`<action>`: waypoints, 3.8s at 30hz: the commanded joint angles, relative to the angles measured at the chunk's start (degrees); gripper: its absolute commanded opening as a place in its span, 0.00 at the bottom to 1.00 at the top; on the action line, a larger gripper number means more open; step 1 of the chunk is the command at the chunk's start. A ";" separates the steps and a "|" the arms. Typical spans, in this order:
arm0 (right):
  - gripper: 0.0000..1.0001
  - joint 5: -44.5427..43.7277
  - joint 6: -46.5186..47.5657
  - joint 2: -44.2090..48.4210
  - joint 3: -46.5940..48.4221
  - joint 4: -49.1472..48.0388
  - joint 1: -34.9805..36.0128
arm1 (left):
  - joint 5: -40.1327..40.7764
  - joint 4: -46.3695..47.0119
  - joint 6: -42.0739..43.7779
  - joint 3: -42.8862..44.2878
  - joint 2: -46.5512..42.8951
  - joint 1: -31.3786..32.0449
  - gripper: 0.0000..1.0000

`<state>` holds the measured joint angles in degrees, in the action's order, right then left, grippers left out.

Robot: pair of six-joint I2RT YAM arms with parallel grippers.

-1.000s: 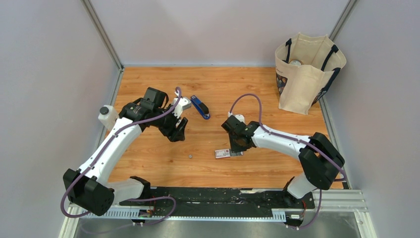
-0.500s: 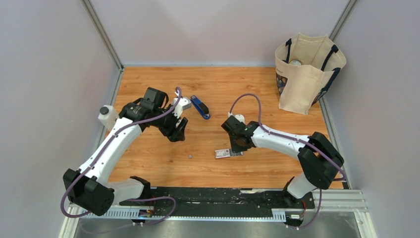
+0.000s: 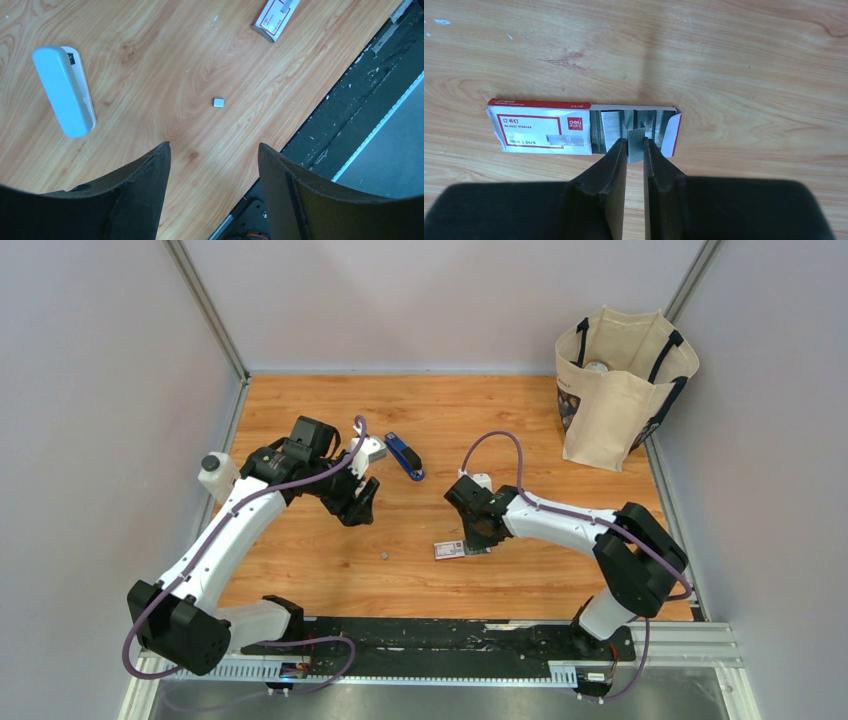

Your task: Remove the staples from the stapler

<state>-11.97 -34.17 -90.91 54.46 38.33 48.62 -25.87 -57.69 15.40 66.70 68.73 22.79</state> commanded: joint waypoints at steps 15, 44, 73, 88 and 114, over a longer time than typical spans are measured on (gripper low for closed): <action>0.17 -3.06 1.65 -0.93 0.56 -1.41 0.25 | -1.64 -0.40 1.56 0.54 -1.58 0.07 0.73; 0.34 -2.27 1.57 -0.41 3.99 0.17 0.95 | -2.35 -1.46 1.92 0.98 -1.76 0.07 0.73; 0.01 0.63 -0.02 1.53 0.74 -2.11 0.25 | -1.03 -0.93 3.06 0.01 -0.70 0.07 0.73; 0.01 0.98 -0.45 -0.32 -1.63 -4.22 -0.10 | -0.76 -1.20 3.23 0.45 -1.05 0.07 0.73; 0.18 5.88 2.00 14.44 -3.90 -3.24 -10.54 | 2.48 8.90 6.39 -1.56 8.69 9.37 0.74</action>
<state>-9.89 -33.58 -79.05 55.94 38.04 43.75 -23.94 -53.63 18.44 65.71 75.02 29.76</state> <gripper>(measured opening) 0.150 0.739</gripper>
